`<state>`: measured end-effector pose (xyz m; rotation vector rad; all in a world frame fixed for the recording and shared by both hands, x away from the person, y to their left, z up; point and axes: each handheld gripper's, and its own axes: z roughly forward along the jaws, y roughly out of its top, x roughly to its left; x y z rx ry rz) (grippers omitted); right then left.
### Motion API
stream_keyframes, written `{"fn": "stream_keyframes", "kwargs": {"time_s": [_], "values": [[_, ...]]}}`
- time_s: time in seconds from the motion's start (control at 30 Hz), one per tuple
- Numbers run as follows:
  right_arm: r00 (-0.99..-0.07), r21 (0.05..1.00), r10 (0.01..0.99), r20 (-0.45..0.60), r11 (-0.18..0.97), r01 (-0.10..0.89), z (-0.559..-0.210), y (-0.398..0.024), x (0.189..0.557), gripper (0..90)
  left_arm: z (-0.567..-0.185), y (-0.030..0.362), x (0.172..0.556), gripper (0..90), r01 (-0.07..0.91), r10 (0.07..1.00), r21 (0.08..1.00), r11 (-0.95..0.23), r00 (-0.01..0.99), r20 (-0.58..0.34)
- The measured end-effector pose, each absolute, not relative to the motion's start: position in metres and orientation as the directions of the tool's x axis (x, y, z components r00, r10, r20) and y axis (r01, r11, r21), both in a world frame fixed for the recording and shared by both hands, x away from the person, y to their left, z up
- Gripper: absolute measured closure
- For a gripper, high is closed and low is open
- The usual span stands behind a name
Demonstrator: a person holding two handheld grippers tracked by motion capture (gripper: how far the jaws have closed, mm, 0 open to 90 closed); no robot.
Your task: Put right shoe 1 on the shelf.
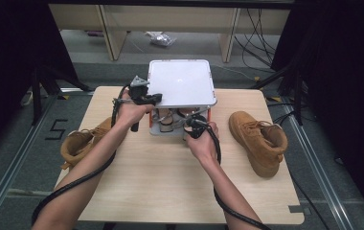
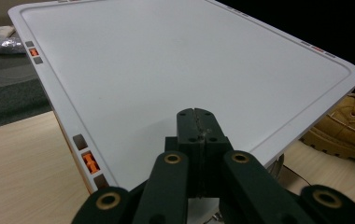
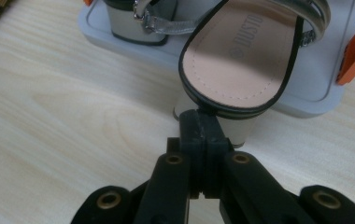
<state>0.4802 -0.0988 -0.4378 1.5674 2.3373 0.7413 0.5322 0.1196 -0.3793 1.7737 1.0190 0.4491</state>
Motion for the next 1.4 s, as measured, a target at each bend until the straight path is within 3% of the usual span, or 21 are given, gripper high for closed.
{"fn": "stream_keyframes", "kwargs": {"time_s": [0.67, 1.4], "values": [[-0.344, 0.594, 0.939, 0.010, 0.271, 0.757, -0.450, -0.095, 0.498, 90.0, -0.379, 0.120, 0.532, 89.8, 0.436, 0.805, 0.888, -0.149, 0.575, -0.148], [-0.362, 0.635, 0.932, -0.026, 0.294, 0.714, -0.466, -0.084, 0.514, 90.0, -0.379, 0.119, 0.532, 89.7, 0.437, 0.803, 0.889, -0.141, 0.575, -0.155]]}}
